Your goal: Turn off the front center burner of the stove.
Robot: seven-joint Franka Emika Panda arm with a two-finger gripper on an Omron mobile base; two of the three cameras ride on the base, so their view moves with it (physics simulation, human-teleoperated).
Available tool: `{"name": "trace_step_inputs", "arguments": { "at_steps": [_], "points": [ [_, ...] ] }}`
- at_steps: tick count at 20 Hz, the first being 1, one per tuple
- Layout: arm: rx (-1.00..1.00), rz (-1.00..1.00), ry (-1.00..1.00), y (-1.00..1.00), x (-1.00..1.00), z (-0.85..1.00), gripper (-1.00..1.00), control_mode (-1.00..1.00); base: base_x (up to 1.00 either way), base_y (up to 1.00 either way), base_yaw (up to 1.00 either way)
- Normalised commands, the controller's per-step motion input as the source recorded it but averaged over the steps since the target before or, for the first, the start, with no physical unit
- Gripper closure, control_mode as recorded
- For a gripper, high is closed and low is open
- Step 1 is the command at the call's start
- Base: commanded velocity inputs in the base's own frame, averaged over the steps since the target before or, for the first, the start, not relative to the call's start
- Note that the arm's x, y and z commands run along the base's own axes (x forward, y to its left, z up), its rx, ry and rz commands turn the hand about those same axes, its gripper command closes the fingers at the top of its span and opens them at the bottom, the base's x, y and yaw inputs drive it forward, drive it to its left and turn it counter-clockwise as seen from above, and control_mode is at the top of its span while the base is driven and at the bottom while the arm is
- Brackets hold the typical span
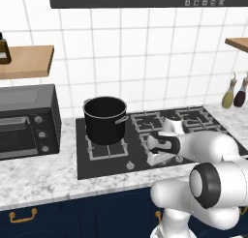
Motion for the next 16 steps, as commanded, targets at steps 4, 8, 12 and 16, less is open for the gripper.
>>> {"name": "trace_step_inputs", "arguments": {
  "at_steps": [4, 8, 12, 16],
  "points": [
    [0.00, -0.22, -0.01, 0.25, 0.12, -0.19, 1.00, -1.00, 0.00, 0.00, 0.00],
    [0.00, -0.27, -0.03, 0.08, 0.07, -0.27, 1.00, -1.00, 0.00, 0.00, 0.00],
    [0.00, -0.32, -0.06, 0.00, 0.00, -0.43, 1.00, -1.00, 0.00, 0.00, 0.00],
    [0.00, -0.34, -0.03, 0.00, 0.00, -0.43, 1.00, -1.00, 0.00, 0.00, 0.00]
  ]
}}
